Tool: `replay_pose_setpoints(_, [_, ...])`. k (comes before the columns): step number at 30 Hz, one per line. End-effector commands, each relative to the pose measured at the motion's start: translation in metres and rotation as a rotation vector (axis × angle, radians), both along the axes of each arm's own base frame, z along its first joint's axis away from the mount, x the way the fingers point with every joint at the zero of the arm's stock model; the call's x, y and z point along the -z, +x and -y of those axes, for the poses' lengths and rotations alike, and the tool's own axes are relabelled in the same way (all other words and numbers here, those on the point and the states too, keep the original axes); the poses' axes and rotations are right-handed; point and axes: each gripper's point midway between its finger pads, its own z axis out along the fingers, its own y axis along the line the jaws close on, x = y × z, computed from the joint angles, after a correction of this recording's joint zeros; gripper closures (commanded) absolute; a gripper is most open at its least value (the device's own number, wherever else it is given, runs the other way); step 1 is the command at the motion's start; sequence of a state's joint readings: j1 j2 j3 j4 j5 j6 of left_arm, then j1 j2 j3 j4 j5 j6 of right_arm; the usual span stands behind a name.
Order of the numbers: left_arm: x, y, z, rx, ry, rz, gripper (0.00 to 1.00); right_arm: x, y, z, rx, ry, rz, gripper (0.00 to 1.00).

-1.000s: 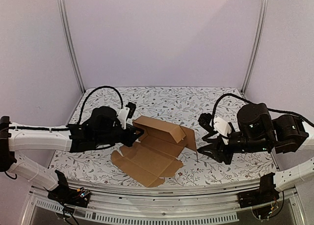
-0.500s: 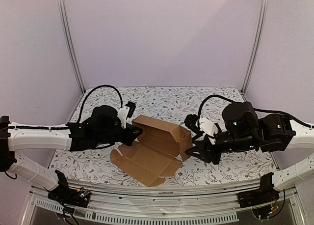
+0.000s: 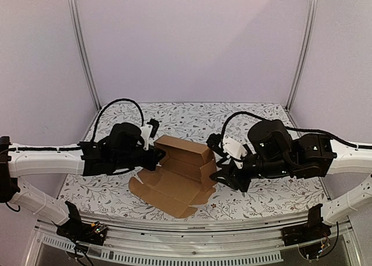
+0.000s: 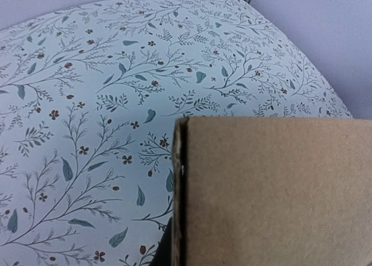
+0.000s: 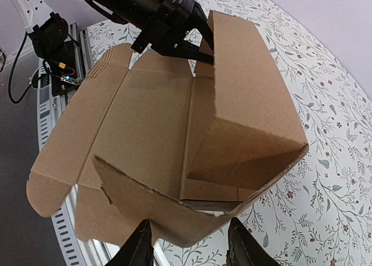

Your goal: Fold the paper box

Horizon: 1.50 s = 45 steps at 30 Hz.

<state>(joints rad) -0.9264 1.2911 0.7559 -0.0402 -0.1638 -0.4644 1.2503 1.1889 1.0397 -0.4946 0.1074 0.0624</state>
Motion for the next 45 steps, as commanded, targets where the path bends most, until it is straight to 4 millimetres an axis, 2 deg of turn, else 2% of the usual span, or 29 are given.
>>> replay_pose_setpoints(1, [-0.002, 0.007, -0.008, -0.072, 0.035, -0.001, 1.0, -0.017, 0.009, -0.014, 0.028, 0.053, 0.016, 0.57])
replay_pose_setpoints(10, [-0.008, 0.01, -0.024, -0.17, 0.041, 0.006, 1.0, 0.001, 0.026, -0.026, 0.123, 0.019, 0.0, 0.57])
replay_pose_setpoints(14, [-0.011, 0.008, -0.026, -0.183, 0.026, 0.004, 1.0, 0.009, 0.042, -0.028, 0.215, 0.009, 0.018, 0.57])
replay_pose_setpoints(18, [-0.011, 0.006, -0.027, -0.191, 0.018, 0.0, 1.0, 0.011, 0.058, -0.027, 0.308, 0.015, 0.052, 0.57])
replay_pose_setpoints(30, [0.004, 0.0, -0.026, -0.247, 0.032, -0.023, 1.0, 0.01, 0.082, -0.044, 0.437, 0.111, 0.088, 0.57])
replay_pose_setpoints(45, [0.004, -0.003, -0.033, -0.328, 0.043, -0.01, 1.0, 0.011, 0.105, -0.043, 0.581, 0.139, 0.228, 0.57])
